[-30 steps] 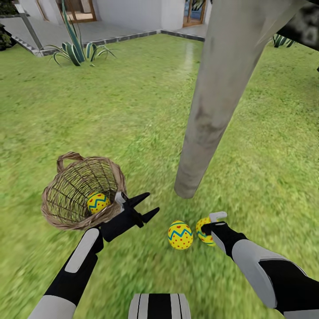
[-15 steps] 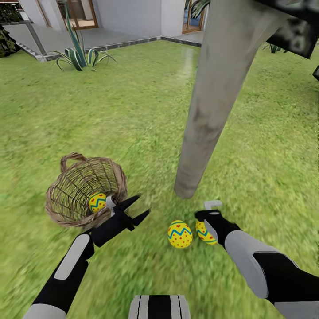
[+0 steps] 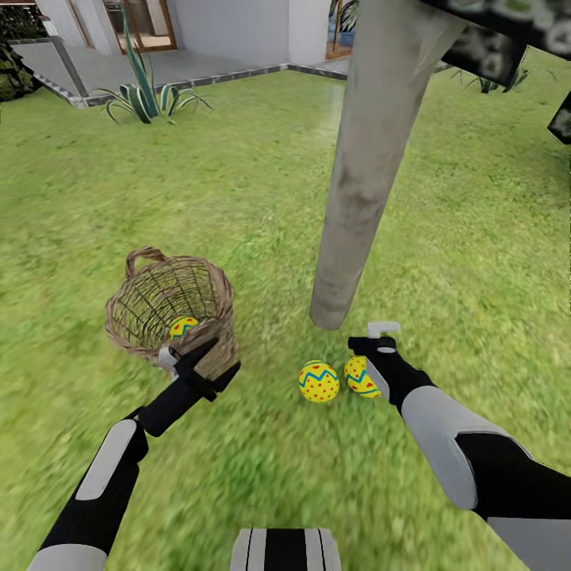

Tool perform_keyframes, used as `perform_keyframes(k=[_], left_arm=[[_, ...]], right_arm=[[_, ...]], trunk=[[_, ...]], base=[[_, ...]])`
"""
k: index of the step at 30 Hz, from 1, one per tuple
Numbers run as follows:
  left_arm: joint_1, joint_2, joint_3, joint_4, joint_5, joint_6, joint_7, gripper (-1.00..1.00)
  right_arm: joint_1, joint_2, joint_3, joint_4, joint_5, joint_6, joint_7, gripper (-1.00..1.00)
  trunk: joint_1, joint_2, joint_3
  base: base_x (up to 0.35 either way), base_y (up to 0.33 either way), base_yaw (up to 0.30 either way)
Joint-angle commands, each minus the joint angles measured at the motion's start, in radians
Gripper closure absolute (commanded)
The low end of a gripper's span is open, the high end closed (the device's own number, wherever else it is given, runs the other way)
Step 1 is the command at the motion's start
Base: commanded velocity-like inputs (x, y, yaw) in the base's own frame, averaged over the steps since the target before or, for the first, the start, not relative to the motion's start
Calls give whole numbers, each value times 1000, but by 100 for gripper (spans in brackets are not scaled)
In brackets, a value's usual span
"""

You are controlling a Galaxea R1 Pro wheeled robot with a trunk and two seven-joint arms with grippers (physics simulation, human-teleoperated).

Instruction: Take the three Easter eggs out of the wicker basket on the lawn in the garden, then place them on the lawn next to a single tree (choose any tree) so that all three eggs are next to the same tree and none are left in the basket.

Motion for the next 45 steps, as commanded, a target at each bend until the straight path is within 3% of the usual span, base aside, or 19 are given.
perform_keyframes(k=[1,14,17,20,24,27,36,45], left_arm=[[0,0,1,0,-2,5,-4,-100],[3,0,14,17,9,5,-10,-100],[4,0,25,43,49,8,-40,-100],[4,5,29,42,60,17,-46,-100],[3,58,29,24,69,21,-49,-100],[3,74,26,6,88,22,-49,-100],[3,75,24,8,94,20,-46,-100],[3,78,28,12,97,20,-47,-100]], right_arm=[[0,0,-1,-2,7,8,-3,-100],[1,1,-1,-1,5,8,-2,-100],[1,3,-1,-1,5,8,-2,-100],[1,8,-1,0,4,8,-2,-100],[6,12,0,7,4,8,-2,-100],[19,13,0,9,5,13,-3,-100],[51,12,-1,0,4,137,-4,-100],[52,10,-3,-3,-37,149,-4,-100]], trunk=[[-1,0,-1],[-1,0,-1],[-2,0,11],[-4,1,23],[-5,2,38],[-7,3,50],[-11,5,84],[-14,7,110]], base=[[-343,0,0],[-263,0,0],[-8,0,0],[-2,0,0],[-3,0,0],[-166,73,0],[-304,175,0],[-238,162,108]])
